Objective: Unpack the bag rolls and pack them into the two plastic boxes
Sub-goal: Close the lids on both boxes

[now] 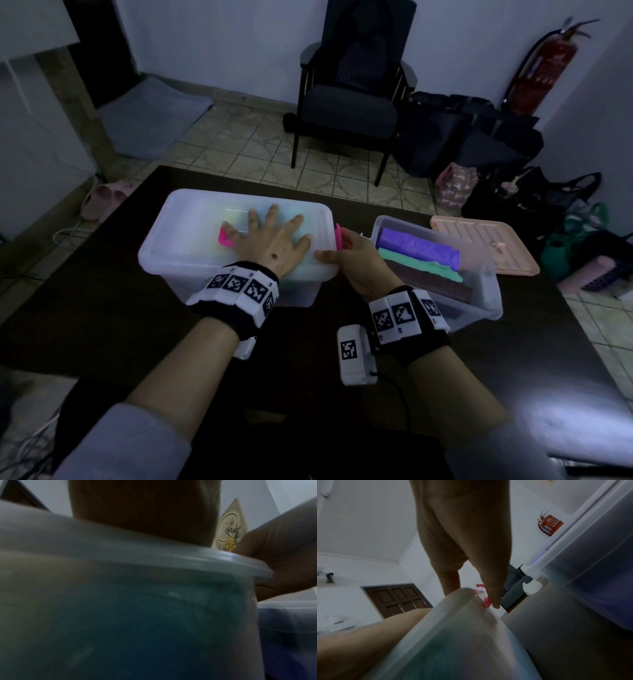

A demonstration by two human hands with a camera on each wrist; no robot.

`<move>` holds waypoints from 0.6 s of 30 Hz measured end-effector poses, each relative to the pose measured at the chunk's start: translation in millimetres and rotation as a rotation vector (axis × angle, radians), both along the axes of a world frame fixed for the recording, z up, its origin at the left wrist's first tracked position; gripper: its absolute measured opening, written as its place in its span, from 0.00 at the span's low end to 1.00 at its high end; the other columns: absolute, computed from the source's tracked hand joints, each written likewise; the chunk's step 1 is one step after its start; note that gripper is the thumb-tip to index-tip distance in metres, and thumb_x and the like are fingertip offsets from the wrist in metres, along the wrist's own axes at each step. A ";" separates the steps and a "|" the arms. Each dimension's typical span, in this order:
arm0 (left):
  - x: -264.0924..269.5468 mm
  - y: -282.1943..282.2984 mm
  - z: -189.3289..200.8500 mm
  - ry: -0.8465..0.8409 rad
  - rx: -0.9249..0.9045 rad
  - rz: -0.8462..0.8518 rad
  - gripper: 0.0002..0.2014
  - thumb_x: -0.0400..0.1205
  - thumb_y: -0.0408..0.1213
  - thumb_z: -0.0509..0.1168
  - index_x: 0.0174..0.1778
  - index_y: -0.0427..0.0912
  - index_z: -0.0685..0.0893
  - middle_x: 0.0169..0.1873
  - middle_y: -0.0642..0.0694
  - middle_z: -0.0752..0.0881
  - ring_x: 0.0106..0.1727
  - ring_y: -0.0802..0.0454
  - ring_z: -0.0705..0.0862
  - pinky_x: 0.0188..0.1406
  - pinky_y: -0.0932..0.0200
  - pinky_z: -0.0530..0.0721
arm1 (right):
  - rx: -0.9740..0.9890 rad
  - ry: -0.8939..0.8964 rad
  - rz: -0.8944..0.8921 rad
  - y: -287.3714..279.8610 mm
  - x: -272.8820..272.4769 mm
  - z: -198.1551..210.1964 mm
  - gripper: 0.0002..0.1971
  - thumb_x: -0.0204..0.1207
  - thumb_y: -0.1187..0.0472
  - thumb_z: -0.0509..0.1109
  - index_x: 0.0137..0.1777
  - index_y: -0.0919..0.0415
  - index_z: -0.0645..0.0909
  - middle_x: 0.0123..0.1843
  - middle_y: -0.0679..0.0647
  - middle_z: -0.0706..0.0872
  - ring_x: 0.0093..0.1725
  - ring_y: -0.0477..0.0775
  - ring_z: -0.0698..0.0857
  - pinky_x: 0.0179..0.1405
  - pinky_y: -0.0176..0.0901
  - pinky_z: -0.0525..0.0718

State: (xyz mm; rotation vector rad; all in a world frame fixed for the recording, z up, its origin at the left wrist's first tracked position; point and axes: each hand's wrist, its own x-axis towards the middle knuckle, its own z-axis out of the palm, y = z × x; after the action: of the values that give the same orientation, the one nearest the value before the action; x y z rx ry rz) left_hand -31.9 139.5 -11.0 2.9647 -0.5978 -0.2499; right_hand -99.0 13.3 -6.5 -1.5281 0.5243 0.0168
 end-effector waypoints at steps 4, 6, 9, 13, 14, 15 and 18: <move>-1.7 1.2 -3.7 -0.016 -0.031 0.002 0.28 0.82 0.64 0.41 0.80 0.66 0.49 0.83 0.51 0.45 0.83 0.37 0.44 0.71 0.21 0.43 | -0.189 0.011 0.069 2.4 0.5 -1.3 0.26 0.74 0.71 0.70 0.73 0.63 0.69 0.64 0.61 0.81 0.62 0.58 0.82 0.54 0.47 0.84; -2.1 1.1 -3.4 -0.019 -0.024 0.002 0.28 0.82 0.64 0.40 0.80 0.66 0.49 0.83 0.51 0.45 0.83 0.37 0.44 0.72 0.21 0.43 | -0.287 0.025 0.092 5.7 0.7 0.5 0.26 0.77 0.69 0.68 0.74 0.64 0.67 0.66 0.60 0.80 0.62 0.56 0.81 0.54 0.44 0.82; -2.1 1.0 -2.7 -0.023 -0.013 -0.002 0.28 0.82 0.64 0.40 0.80 0.66 0.49 0.83 0.50 0.45 0.83 0.37 0.44 0.72 0.22 0.43 | -0.427 0.058 0.124 8.5 2.0 4.8 0.26 0.80 0.68 0.65 0.77 0.64 0.63 0.69 0.60 0.77 0.64 0.57 0.79 0.53 0.40 0.78; -0.8 1.6 -4.9 -0.029 -0.007 -0.022 0.28 0.83 0.64 0.39 0.81 0.65 0.48 0.83 0.50 0.45 0.82 0.37 0.44 0.72 0.22 0.44 | -0.551 0.112 0.216 7.3 3.5 8.7 0.26 0.82 0.64 0.61 0.79 0.64 0.58 0.72 0.61 0.74 0.68 0.59 0.77 0.53 0.40 0.76; -0.2 1.3 -4.7 -0.011 -0.011 -0.025 0.29 0.83 0.63 0.39 0.81 0.65 0.48 0.83 0.50 0.44 0.83 0.37 0.44 0.72 0.22 0.44 | -0.568 0.123 0.215 7.1 4.7 8.7 0.26 0.83 0.63 0.60 0.79 0.64 0.58 0.73 0.61 0.73 0.69 0.59 0.76 0.54 0.42 0.76; 0.8 1.5 -3.6 0.010 -0.034 -0.022 0.29 0.83 0.63 0.39 0.81 0.64 0.48 0.83 0.50 0.45 0.83 0.38 0.44 0.72 0.23 0.44 | -0.586 0.126 0.193 7.1 6.7 8.3 0.26 0.84 0.61 0.59 0.79 0.64 0.57 0.75 0.62 0.71 0.70 0.59 0.75 0.58 0.44 0.76; 5.5 13.9 6.2 0.015 -0.284 0.071 0.27 0.85 0.57 0.46 0.81 0.57 0.56 0.82 0.46 0.54 0.81 0.41 0.55 0.76 0.33 0.54 | -0.743 0.066 0.080 15.9 16.1 5.8 0.30 0.85 0.55 0.57 0.82 0.62 0.51 0.83 0.61 0.57 0.81 0.60 0.58 0.78 0.54 0.62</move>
State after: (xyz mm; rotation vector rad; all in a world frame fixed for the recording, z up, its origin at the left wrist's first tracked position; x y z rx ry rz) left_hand -26.4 153.4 -4.9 2.7011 -0.4794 -0.1649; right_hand -82.9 29.2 -0.7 -2.2802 0.5514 -0.0737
